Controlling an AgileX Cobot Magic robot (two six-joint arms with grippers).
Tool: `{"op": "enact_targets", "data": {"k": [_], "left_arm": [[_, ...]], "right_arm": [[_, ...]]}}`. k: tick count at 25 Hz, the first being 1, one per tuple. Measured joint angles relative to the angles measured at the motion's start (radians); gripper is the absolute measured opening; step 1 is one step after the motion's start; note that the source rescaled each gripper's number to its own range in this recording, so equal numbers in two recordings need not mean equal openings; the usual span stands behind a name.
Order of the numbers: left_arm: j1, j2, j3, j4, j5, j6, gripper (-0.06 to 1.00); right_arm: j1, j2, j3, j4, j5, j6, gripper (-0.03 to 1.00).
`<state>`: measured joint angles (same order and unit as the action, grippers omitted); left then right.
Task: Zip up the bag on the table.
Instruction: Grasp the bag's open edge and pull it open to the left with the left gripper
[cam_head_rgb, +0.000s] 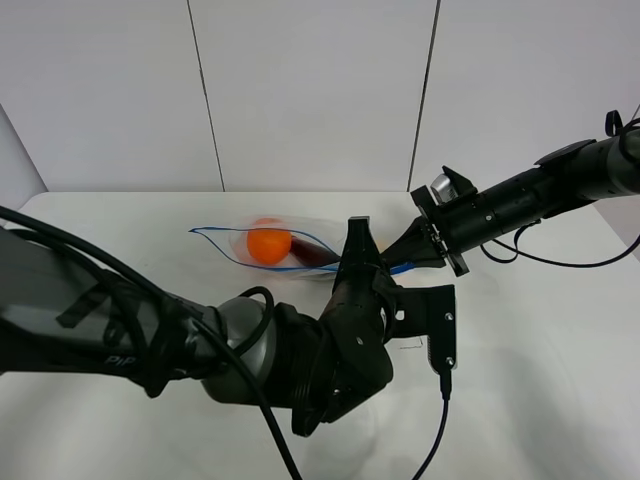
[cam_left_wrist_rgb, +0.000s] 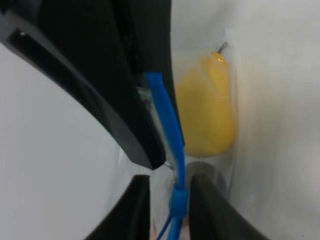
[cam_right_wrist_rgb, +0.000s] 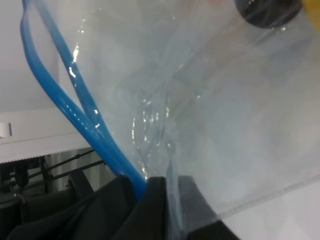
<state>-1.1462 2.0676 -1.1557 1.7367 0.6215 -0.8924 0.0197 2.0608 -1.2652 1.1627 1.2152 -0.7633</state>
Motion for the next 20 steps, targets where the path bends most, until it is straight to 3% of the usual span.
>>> {"op": "enact_targets", "data": {"k": [20], "left_arm": [[-0.014, 0.0, 0.0, -0.001, 0.028, 0.0, 0.13]], "right_arm": [[0.0, 0.0, 0.0, 0.001, 0.0, 0.0, 0.0]]}}
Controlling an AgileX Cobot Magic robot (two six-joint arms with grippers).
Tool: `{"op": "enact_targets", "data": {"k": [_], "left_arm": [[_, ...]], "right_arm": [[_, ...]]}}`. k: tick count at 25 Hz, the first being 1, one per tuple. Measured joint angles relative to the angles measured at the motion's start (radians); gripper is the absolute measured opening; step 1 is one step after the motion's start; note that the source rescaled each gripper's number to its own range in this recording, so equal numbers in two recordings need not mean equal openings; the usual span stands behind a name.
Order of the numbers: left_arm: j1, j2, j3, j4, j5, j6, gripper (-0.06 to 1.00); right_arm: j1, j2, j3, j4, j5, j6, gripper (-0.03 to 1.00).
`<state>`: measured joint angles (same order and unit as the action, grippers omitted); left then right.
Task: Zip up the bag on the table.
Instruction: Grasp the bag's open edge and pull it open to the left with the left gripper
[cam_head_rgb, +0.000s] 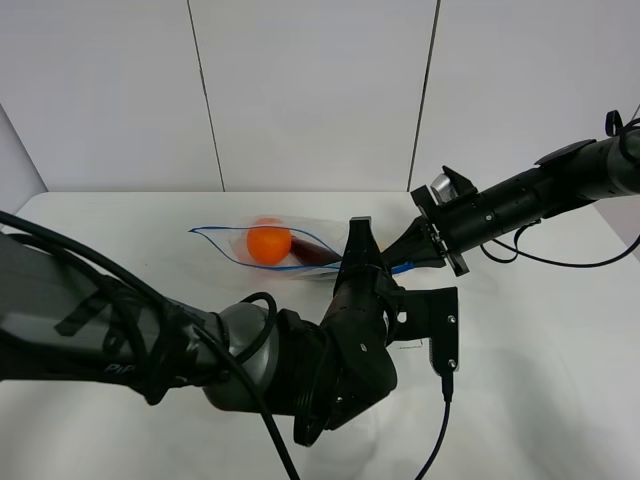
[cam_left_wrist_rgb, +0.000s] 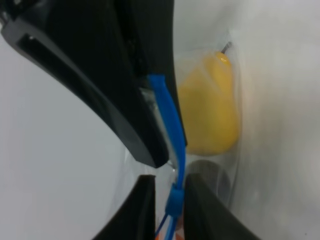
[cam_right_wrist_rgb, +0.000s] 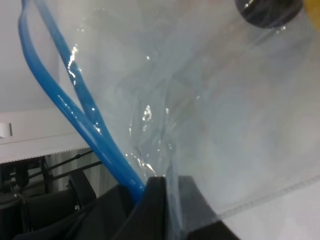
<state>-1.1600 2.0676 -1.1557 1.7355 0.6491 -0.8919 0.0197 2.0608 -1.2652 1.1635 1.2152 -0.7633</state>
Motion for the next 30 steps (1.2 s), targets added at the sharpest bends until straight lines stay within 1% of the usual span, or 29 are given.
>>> {"op": "enact_targets", "data": {"k": [2, 4, 6, 8, 10, 14, 18, 26, 30], "left_arm": [[0.0, 0.0, 0.0, 0.0, -0.002, 0.0, 0.13], [0.0, 0.0, 0.0, 0.0, -0.003, 0.0, 0.09], [0.0, 0.0, 0.0, -0.001, -0.004, 0.0, 0.03], [0.0, 0.0, 0.0, -0.005, -0.006, 0.002, 0.0], [0.0, 0.0, 0.0, -0.021, -0.007, 0.021, 0.0], [-0.002, 0.0, -0.006, -0.065, -0.002, 0.108, 0.0], [-0.004, 0.0, -0.006, -0.077, 0.031, 0.161, 0.0], [-0.001, 0.0, -0.006, -0.123, 0.071, 0.18, 0.0], [0.009, 0.0, -0.006, -0.137, 0.081, 0.205, 0.0]], "right_arm": [[0.0, 0.0, 0.0, 0.0, 0.0, 0.0, 0.0], [0.0, 0.0, 0.0, 0.0, 0.0, 0.0, 0.0], [0.0, 0.0, 0.0, 0.0, 0.0, 0.0, 0.0], [0.0, 0.0, 0.0, 0.0, 0.0, 0.0, 0.0], [0.0, 0.0, 0.0, 0.0, 0.0, 0.0, 0.0], [0.0, 0.0, 0.0, -0.001, 0.001, 0.0, 0.0], [0.002, 0.0, 0.0, 0.001, 0.002, 0.0, 0.0], [0.003, 0.0, 0.0, 0.007, 0.002, 0.0, 0.0], [0.003, 0.0, 0.0, 0.005, 0.0, 0.0, 0.0]]}}
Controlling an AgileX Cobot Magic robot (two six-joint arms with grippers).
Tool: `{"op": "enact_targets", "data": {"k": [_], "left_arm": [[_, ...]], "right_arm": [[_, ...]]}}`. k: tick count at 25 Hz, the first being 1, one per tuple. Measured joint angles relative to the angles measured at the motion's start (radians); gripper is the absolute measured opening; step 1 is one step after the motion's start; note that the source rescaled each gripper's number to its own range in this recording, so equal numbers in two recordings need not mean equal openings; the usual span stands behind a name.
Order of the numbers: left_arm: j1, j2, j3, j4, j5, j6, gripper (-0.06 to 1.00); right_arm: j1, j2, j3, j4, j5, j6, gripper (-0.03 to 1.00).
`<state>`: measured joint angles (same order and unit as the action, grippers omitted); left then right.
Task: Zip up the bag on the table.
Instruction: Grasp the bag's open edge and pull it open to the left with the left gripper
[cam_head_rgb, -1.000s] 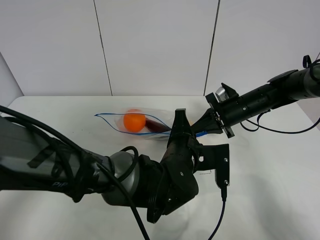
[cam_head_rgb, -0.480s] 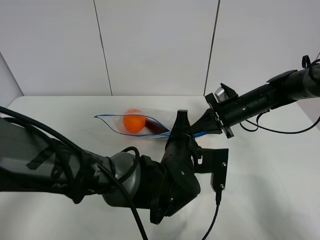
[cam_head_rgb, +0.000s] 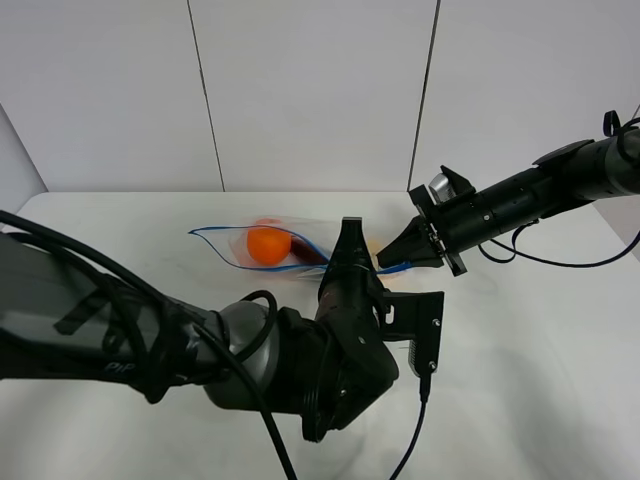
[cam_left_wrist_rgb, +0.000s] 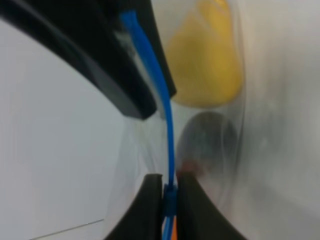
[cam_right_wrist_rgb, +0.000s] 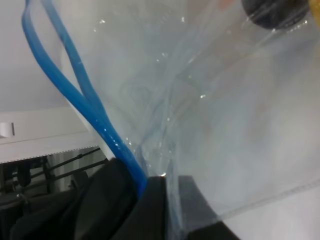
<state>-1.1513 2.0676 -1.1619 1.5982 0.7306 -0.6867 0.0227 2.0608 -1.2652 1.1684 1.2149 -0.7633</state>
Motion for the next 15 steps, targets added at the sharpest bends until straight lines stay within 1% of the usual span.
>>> {"op": "enact_targets", "data": {"k": [12, 15], "left_arm": [[0.054, -0.034, 0.001, -0.05, 0.034, 0.021, 0.0], [0.069, -0.065, 0.029, -0.063, 0.033, 0.022, 0.0]], "right_arm": [[0.0, 0.0, 0.0, -0.005, -0.002, 0.0, 0.0], [0.0, 0.0, 0.0, -0.005, 0.001, 0.0, 0.0]]}}
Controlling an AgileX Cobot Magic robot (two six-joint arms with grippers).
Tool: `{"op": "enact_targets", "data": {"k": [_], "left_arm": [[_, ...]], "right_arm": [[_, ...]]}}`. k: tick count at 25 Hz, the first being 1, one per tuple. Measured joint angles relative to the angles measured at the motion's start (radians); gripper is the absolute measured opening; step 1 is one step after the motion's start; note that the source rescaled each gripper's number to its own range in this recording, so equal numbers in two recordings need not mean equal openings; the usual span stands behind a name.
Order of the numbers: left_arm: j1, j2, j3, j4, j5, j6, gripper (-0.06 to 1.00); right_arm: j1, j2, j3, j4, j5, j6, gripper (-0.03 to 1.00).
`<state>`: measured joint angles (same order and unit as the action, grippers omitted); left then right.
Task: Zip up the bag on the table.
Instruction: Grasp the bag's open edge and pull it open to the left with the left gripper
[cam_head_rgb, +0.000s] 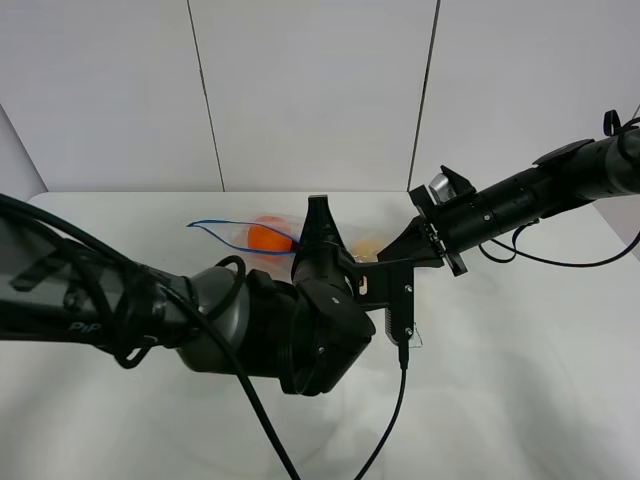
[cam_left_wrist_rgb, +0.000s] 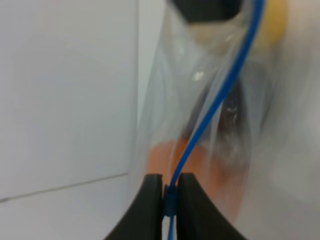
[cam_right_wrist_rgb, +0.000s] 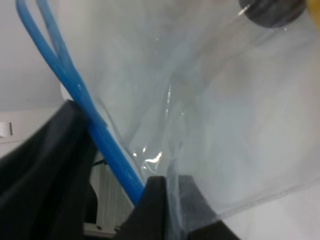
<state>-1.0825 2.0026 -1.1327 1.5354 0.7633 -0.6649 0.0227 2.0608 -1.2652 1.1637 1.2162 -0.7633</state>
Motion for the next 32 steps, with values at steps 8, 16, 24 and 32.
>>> {"op": "enact_targets", "data": {"k": [8, 16, 24, 32], "left_arm": [[0.059, -0.055, 0.145, 0.031, 0.007, 0.002, 0.0], [0.129, -0.084, 0.212, 0.052, -0.018, 0.001, 0.0], [0.217, -0.087, 0.222, 0.054, -0.02, 0.0, 0.0], [0.274, -0.087, 0.222, 0.054, -0.036, 0.0, 0.0]], "right_arm": [[0.0, 0.0, 0.0, -0.011, 0.001, 0.0, 0.0], [0.0, 0.0, 0.0, -0.012, 0.001, 0.0, 0.0], [0.0, 0.0, 0.0, -0.012, 0.0, 0.0, 0.0], [0.0, 0.0, 0.0, -0.012, 0.0, 0.0, 0.0]]}}
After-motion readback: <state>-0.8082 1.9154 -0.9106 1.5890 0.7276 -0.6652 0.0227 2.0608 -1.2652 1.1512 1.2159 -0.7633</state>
